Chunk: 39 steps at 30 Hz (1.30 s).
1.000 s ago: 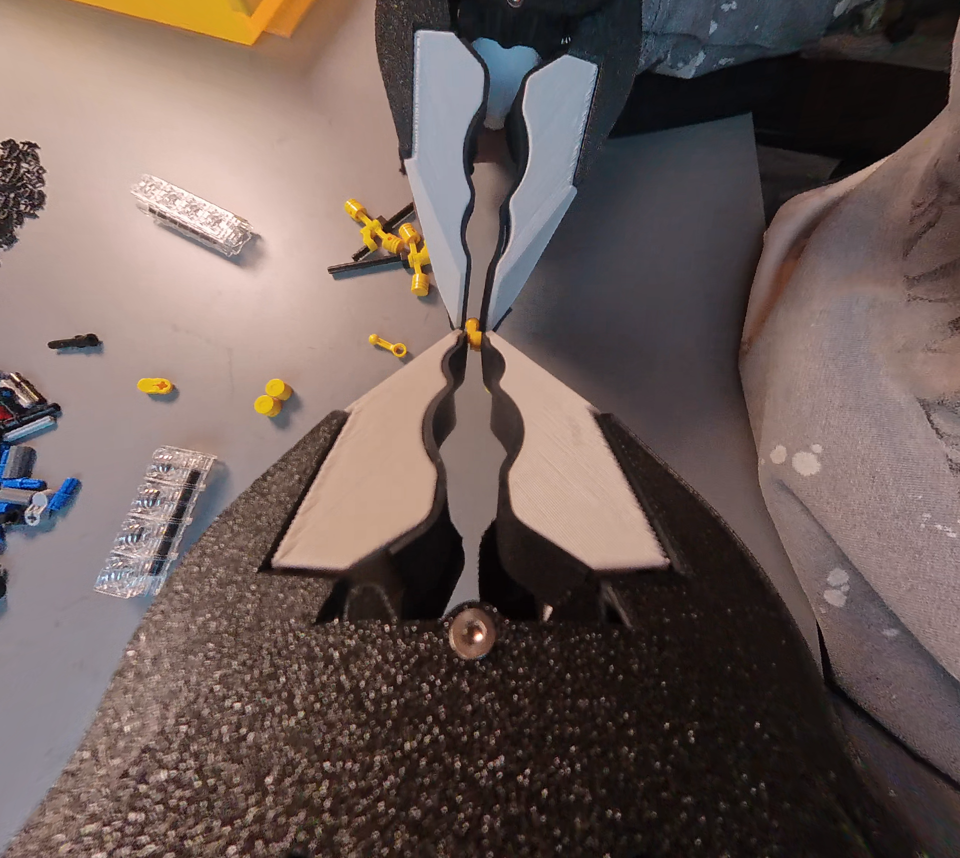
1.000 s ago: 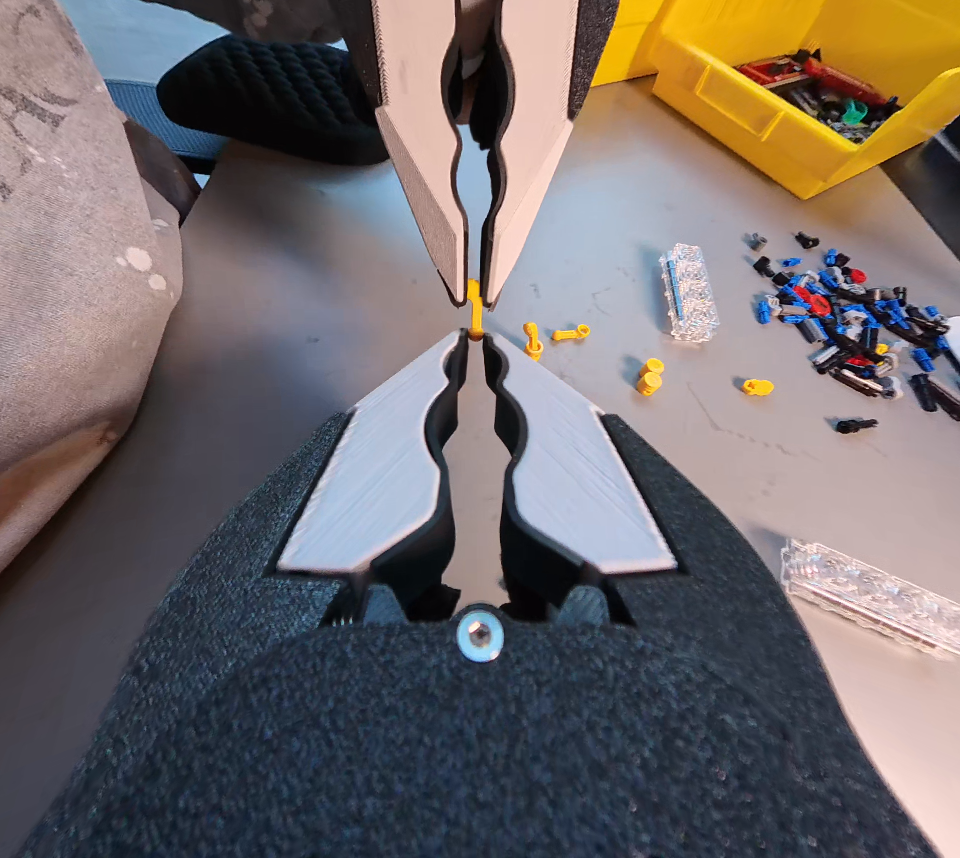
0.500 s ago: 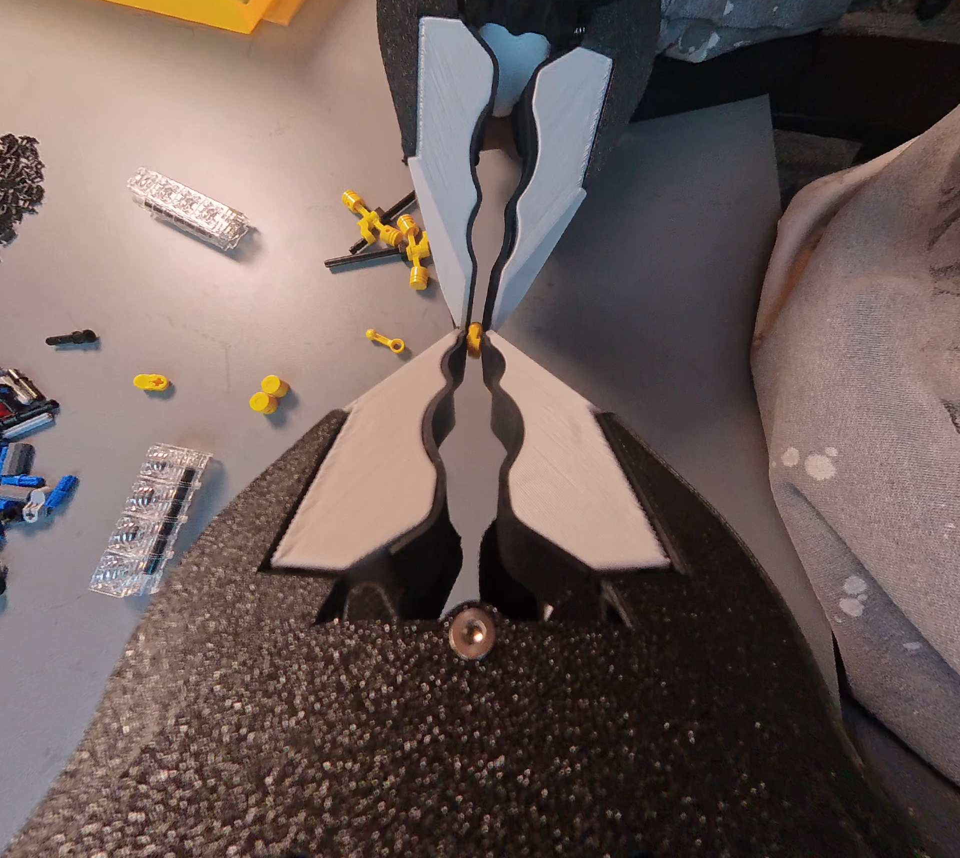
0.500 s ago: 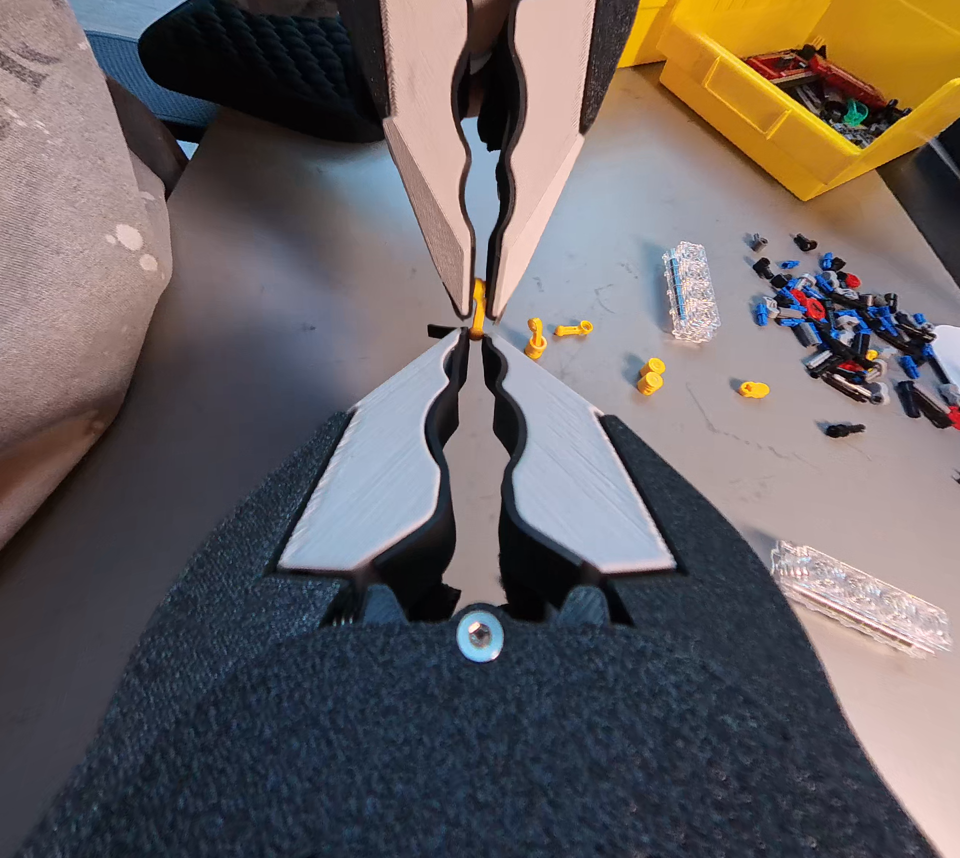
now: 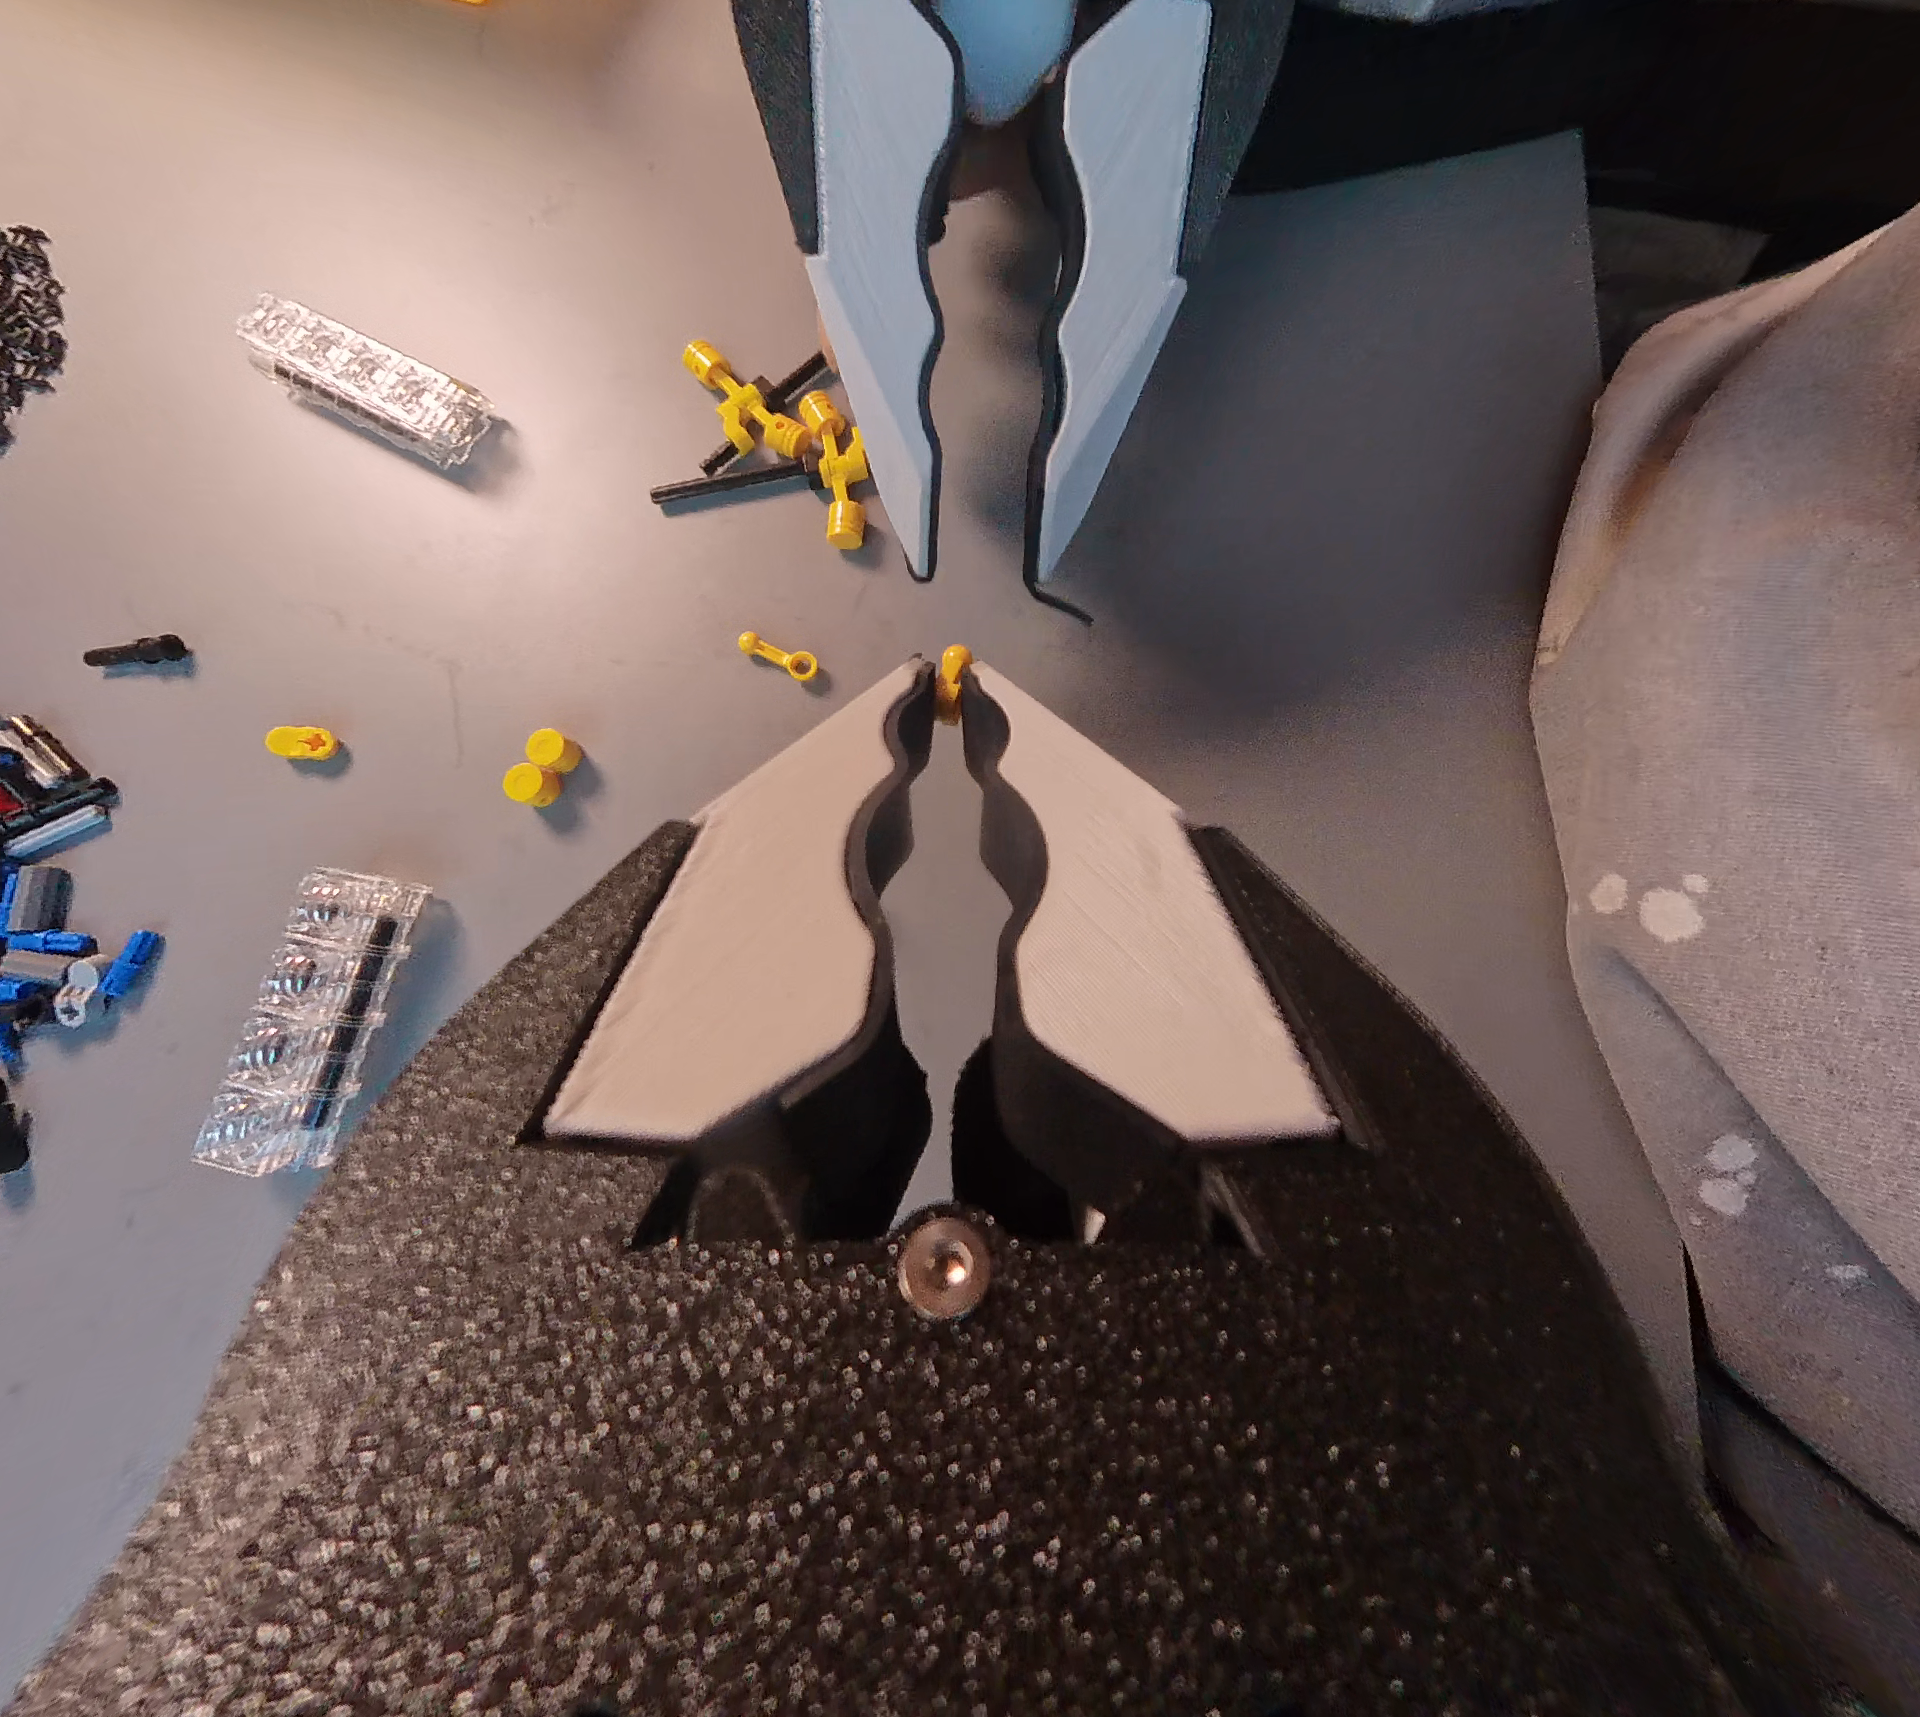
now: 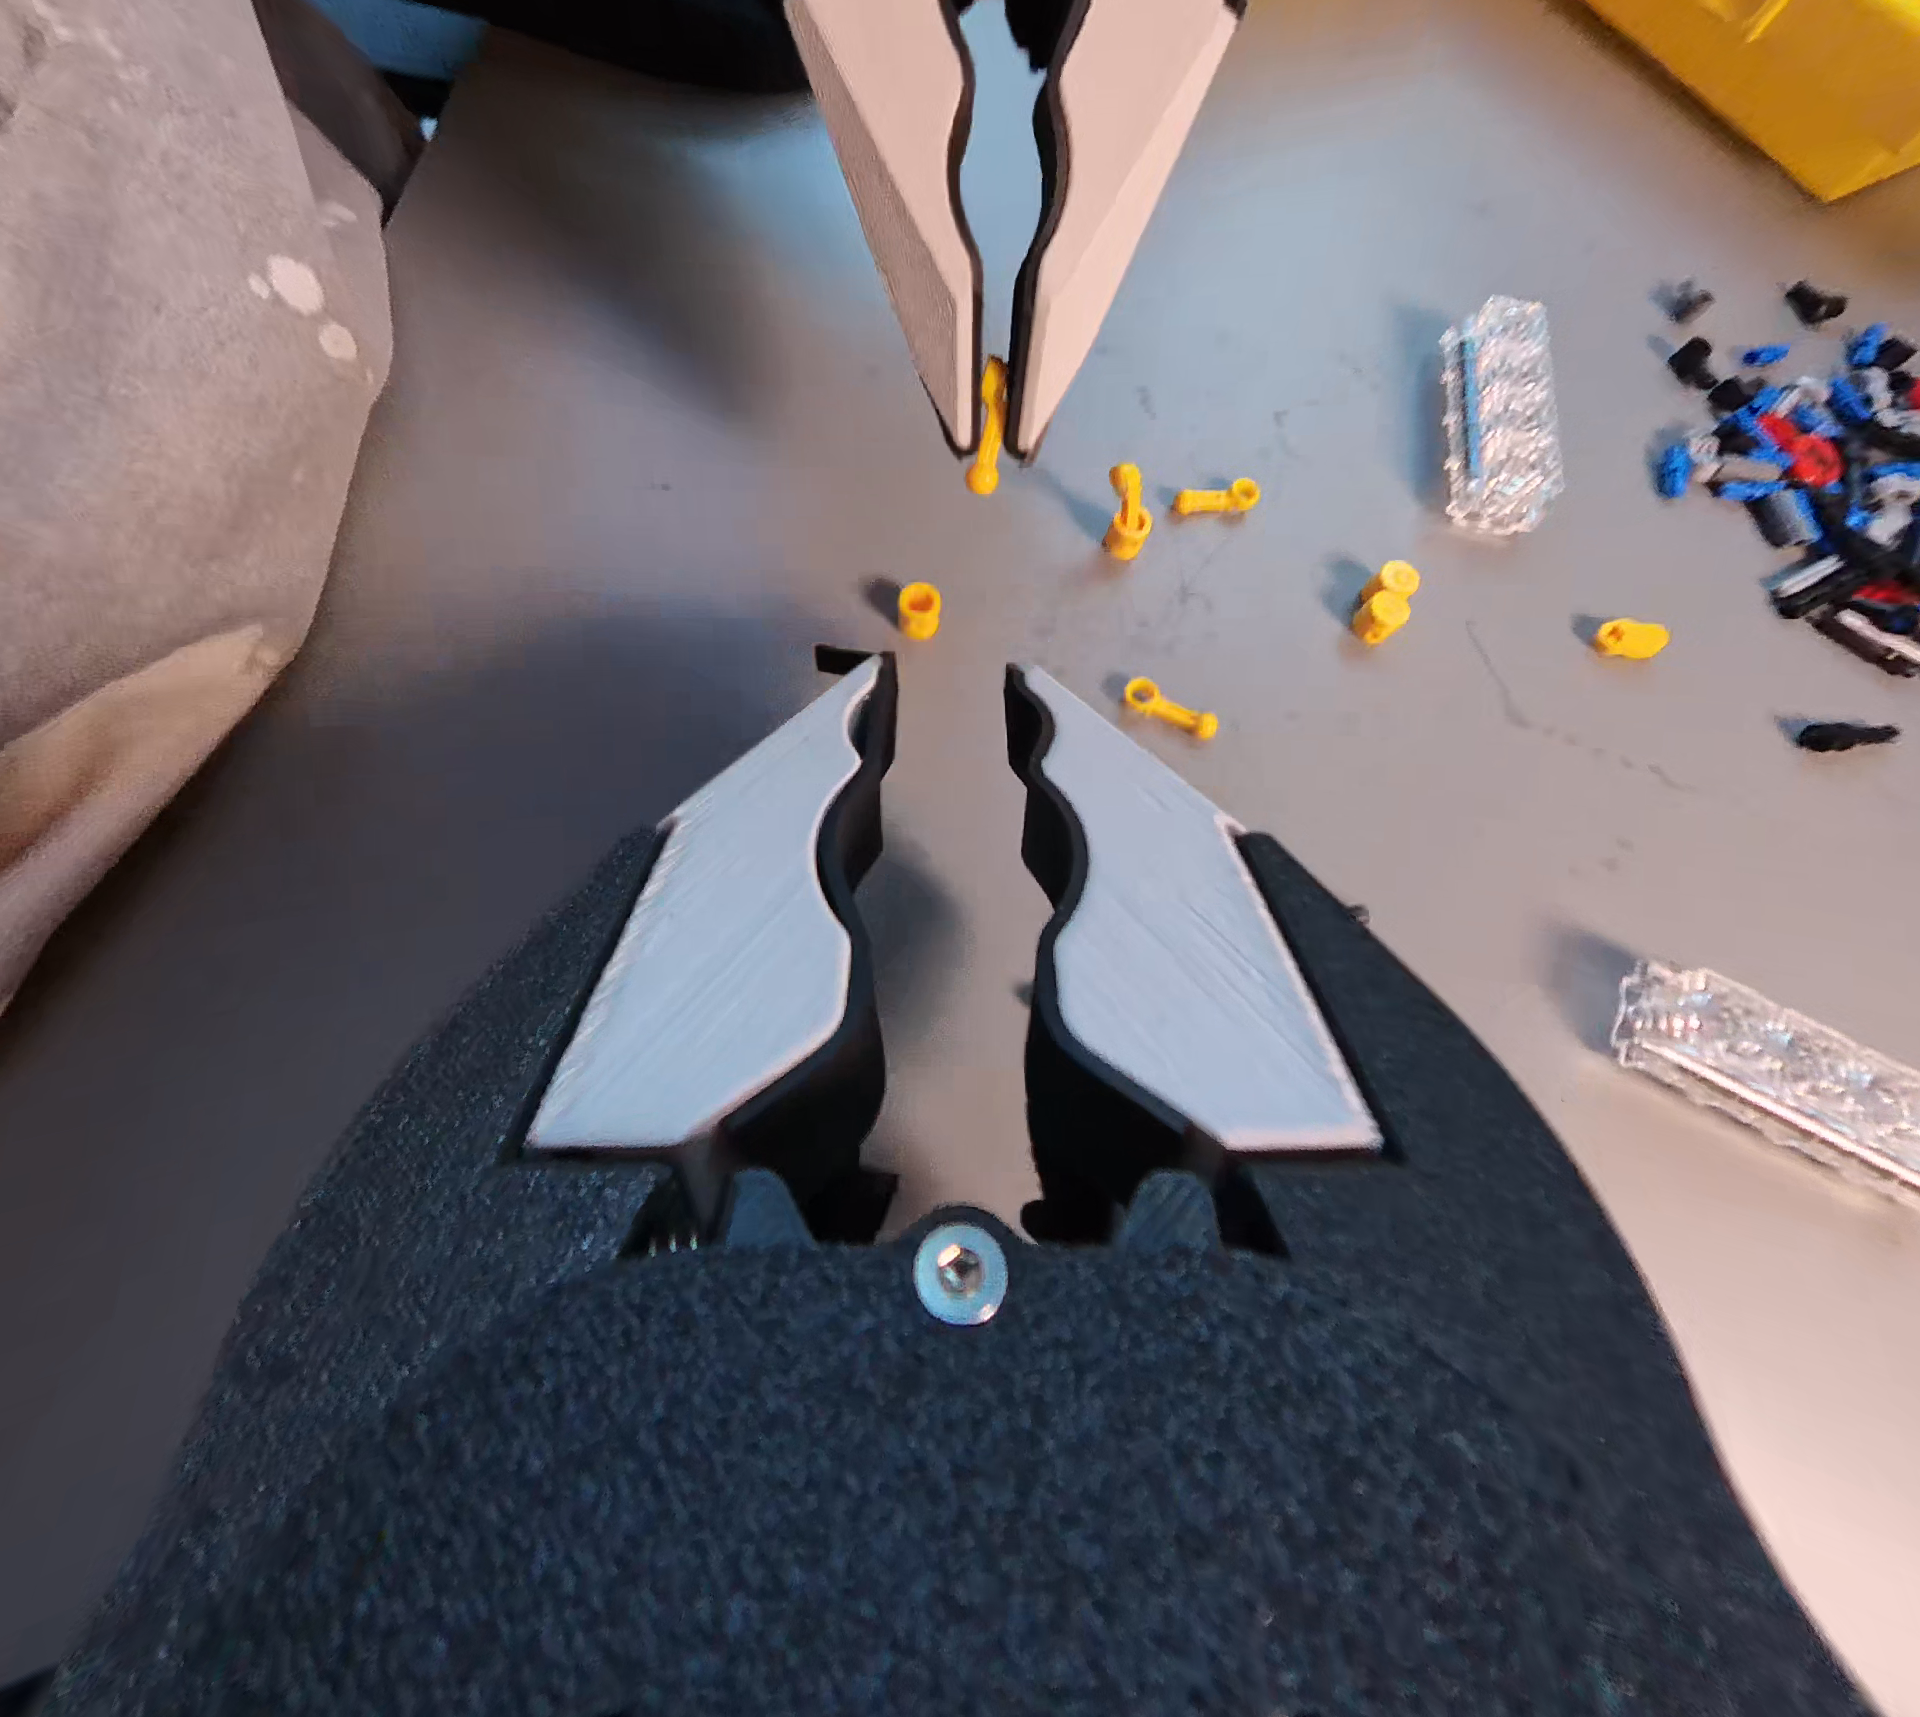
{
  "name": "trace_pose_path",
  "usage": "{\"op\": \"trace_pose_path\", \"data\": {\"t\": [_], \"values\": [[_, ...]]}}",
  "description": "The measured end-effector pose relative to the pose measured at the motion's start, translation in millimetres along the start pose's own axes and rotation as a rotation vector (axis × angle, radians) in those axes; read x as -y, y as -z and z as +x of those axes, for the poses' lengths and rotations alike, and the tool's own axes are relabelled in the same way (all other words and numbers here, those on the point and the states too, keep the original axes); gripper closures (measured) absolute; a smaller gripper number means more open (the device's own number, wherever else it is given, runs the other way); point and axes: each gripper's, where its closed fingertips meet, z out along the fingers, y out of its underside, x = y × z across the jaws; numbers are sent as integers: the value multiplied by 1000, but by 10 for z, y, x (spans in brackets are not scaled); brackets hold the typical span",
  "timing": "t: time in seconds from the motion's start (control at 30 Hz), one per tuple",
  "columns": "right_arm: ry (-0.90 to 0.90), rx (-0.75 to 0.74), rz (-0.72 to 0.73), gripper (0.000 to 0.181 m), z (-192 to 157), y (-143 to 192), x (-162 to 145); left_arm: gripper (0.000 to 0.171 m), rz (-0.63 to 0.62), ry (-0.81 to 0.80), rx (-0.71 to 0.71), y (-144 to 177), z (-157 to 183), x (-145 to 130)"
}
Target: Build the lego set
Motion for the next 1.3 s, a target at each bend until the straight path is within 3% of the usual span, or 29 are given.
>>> {"op": "trace_pose_path", "data": {"t": [0.4, 0.97, 1.3], "values": [[-21, 73, -102, 165, -141, 104, -283, 167, -253, -103, -48, -222, 123, -285], [-11, 72, -107, 171, -234, 293, -331, 167, -509, -265, -100, -310, 125, -330], [-5, 14, -123, 173, -143, 319, -365, 168, -724, -554, -62, -371, 123, -286]]}}
